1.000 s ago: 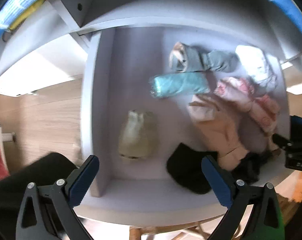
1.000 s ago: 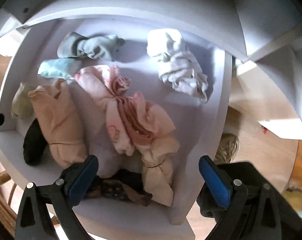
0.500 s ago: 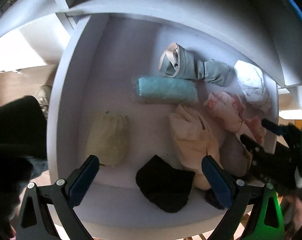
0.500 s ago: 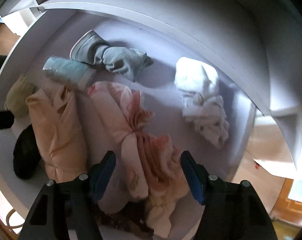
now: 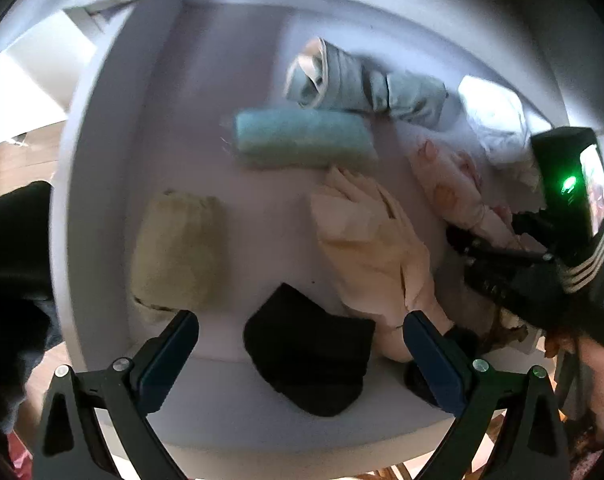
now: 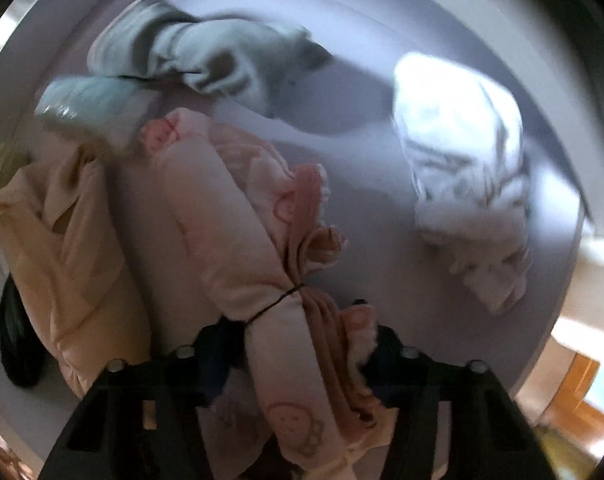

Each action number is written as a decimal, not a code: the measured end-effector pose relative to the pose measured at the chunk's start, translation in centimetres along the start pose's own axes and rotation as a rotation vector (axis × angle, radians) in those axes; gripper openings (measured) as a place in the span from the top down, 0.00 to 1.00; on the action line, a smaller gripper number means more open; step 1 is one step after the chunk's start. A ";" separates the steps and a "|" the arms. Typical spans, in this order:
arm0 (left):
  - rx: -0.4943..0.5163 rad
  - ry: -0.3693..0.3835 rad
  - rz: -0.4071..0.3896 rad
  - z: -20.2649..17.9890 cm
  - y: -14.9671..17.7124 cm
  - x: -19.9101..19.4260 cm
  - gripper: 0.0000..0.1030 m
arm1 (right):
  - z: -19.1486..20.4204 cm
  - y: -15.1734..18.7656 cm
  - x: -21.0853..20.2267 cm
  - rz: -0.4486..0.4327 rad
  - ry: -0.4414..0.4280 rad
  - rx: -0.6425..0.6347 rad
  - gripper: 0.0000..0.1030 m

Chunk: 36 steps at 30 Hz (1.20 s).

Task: Organize soft objects
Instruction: 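Grasp the pink strawberry-print towel roll with the right tool, then lift the pink towel roll with the right tool while the left tool grasps the peach garment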

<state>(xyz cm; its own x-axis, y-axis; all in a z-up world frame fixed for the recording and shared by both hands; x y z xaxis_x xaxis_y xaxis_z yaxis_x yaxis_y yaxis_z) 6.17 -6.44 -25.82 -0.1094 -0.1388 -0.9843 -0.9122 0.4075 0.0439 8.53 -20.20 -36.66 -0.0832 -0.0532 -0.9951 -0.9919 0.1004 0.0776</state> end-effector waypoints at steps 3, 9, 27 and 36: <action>-0.001 0.023 0.020 -0.7 -0.4 1.3 0.00 | -1.1 -0.6 -0.5 -0.007 -0.036 0.048 0.58; 0.023 0.096 0.064 -2.6 -1.2 3.7 0.00 | -3.4 -1.8 -1.7 -0.006 -0.137 0.177 0.61; 0.036 0.195 -0.017 -6.7 -6.1 4.0 0.00 | -6.1 -1.4 -3.9 -0.048 -0.214 0.333 0.61; 0.132 0.095 0.115 -10.7 -5.6 7.3 0.23 | -5.9 -1.1 -4.5 -0.065 -0.206 0.340 0.61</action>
<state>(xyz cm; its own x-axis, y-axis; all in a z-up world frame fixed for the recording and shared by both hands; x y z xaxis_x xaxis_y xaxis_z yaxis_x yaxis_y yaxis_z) 6.25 -19.39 -31.38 -0.2526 -0.1659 -0.9532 -0.8322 0.5399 0.1265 9.43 -25.95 -31.88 0.0343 0.1263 -0.9914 -0.9035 0.4280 0.0233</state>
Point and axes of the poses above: each gripper's, at about its wrist camera, not at the fingertips, and x roughly the way its jaws point, z to its left, y to its underside, the point moved 5 cm from there along x, roughly the way its jaws point, and after that the axes turned 13 degrees about x, right-handed, at the moved point
